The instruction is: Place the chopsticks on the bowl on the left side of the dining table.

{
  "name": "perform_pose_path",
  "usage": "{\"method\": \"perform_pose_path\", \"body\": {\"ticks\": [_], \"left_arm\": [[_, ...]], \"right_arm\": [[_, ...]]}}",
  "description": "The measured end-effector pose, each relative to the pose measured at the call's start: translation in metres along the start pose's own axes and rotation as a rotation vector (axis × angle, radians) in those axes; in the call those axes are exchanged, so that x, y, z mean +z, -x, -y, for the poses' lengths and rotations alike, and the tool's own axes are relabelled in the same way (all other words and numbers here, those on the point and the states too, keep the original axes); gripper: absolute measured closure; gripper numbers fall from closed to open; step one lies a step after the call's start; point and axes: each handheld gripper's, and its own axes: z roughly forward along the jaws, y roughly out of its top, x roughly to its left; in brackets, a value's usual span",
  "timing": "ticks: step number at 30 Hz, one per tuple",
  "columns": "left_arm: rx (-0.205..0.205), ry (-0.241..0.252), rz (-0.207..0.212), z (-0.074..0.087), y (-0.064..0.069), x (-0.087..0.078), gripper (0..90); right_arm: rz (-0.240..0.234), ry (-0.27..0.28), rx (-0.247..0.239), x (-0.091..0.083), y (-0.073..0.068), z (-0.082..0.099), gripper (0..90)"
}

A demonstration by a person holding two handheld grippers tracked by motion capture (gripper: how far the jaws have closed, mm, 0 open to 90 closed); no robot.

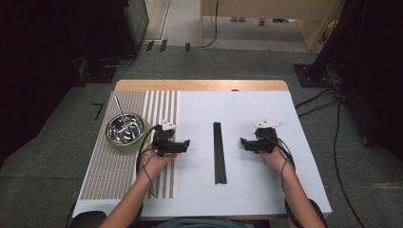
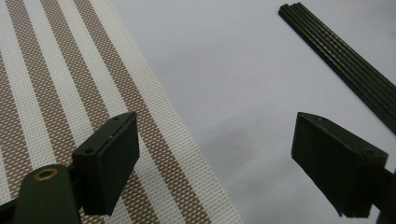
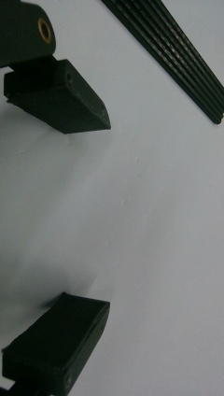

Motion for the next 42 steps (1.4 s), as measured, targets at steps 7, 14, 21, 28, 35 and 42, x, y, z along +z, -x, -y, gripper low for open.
{"method": "perform_pose_path", "body": {"ticks": [7,14,21,28,35,42], "left_arm": [[0.013,0.006,0.011,0.000,0.007,0.000,15.6],[0.019,0.016,0.022,0.000,0.015,0.001,15.6],[0.008,0.021,0.025,-0.001,0.018,0.003,15.6],[0.003,0.021,0.037,-0.002,0.025,0.005,15.6],[0.019,0.029,0.043,-0.003,0.032,0.007,15.6],[0.038,0.039,0.054,-0.003,0.037,0.007,15.6]], "right_arm": [[0.000,-0.001,0.000,0.000,0.000,0.000,11.2],[0.000,-0.001,0.000,0.000,0.000,0.000,11.2],[0.000,0.000,0.000,0.000,0.000,0.000,11.2],[0.000,-0.001,0.000,0.000,0.000,0.000,11.2],[0.000,-0.001,0.000,0.000,0.000,0.000,11.1],[0.000,-0.002,-0.002,0.000,0.000,0.000,11.1]]}}
